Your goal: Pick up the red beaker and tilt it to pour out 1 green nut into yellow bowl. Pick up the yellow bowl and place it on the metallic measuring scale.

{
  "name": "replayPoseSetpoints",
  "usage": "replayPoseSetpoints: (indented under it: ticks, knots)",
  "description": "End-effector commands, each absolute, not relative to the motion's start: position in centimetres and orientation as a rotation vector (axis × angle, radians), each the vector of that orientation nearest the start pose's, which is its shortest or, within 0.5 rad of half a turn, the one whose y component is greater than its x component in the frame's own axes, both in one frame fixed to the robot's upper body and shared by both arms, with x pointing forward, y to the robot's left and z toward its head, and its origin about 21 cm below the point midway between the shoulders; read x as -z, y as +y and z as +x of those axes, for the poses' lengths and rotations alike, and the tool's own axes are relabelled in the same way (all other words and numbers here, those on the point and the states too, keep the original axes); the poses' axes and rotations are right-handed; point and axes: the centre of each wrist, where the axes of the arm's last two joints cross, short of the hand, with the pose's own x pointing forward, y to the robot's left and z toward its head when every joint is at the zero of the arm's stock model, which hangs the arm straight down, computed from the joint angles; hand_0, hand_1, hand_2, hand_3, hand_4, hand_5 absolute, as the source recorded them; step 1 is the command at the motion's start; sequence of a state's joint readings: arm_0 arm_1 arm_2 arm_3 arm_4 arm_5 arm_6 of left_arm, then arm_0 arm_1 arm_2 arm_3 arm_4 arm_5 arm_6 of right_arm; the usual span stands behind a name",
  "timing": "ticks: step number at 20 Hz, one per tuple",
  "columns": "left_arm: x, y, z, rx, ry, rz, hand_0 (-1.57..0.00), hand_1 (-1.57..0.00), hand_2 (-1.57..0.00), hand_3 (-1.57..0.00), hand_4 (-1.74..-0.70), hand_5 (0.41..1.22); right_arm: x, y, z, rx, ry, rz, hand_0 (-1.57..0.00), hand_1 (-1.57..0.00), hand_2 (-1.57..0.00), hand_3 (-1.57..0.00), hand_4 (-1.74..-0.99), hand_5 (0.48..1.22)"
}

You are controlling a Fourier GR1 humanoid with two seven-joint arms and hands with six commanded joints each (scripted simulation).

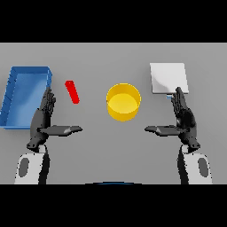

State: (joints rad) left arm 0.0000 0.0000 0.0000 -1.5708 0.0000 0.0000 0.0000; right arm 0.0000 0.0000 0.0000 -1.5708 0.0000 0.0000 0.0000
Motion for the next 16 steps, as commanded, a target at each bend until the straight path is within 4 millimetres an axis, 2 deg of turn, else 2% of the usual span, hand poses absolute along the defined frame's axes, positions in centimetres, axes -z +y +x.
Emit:
replayPoseSetpoints:
  ticks: [1, 6, 7, 9, 13, 16]
  knots:
    - [0.2, 23.1, 24.8, -0.001, -1.571, 0.002, 0.00, 0.00, 0.00, 0.00, -1.15, 0.599, 0.2, -22.9, 24.9, 0.001, -1.570, -0.001, 0.00, 0.00, 0.00, 0.00, -1.167, 0.599]
    - [0.2, 24.3, 24.8, -0.002, -1.572, 0.000, 0.00, 0.00, 0.00, 0.00, -1.15, 0.599, 0.2, -23.1, 25.6, 0.005, -1.566, 0.001, 0.00, 0.00, 0.00, 0.00, -1.167, 0.599]
    - [0.1, 24.7, 24.0, 0.066, -1.581, 0.031, 0.00, 0.00, 0.00, 0.00, -1.15, 0.599, 0.1, -23.3, 24.9, -0.122, -1.633, -0.125, 0.00, 0.00, 0.00, 0.00, -1.167, 0.599]
    - [-0.5, 24.6, 23.1, 0.139, -1.591, 0.057, 0.00, 0.00, 0.00, 0.00, -1.16, 0.599, 0.2, -23.1, 23.5, -0.241, -1.678, -0.231, 0.00, 0.00, 0.00, 0.00, -1.162, 0.594]
    - [-1.5, 25.0, 22.4, 0.186, -1.588, 0.079, 0.00, 0.00, 0.00, 0.00, -1.16, 0.602, -0.2, -22.8, 22.4, -0.268, -1.674, -0.270, 0.00, 0.00, 0.00, 0.00, -1.173, 0.593]
    - [-1.2, 24.8, 22.6, 0.215, -1.558, 0.086, 0.00, 0.00, 0.00, 0.00, -1.16, 0.602, -0.8, -22.6, 22.6, -0.261, -1.683, -0.238, 0.00, 0.00, 0.00, 0.00, -1.199, 0.603]
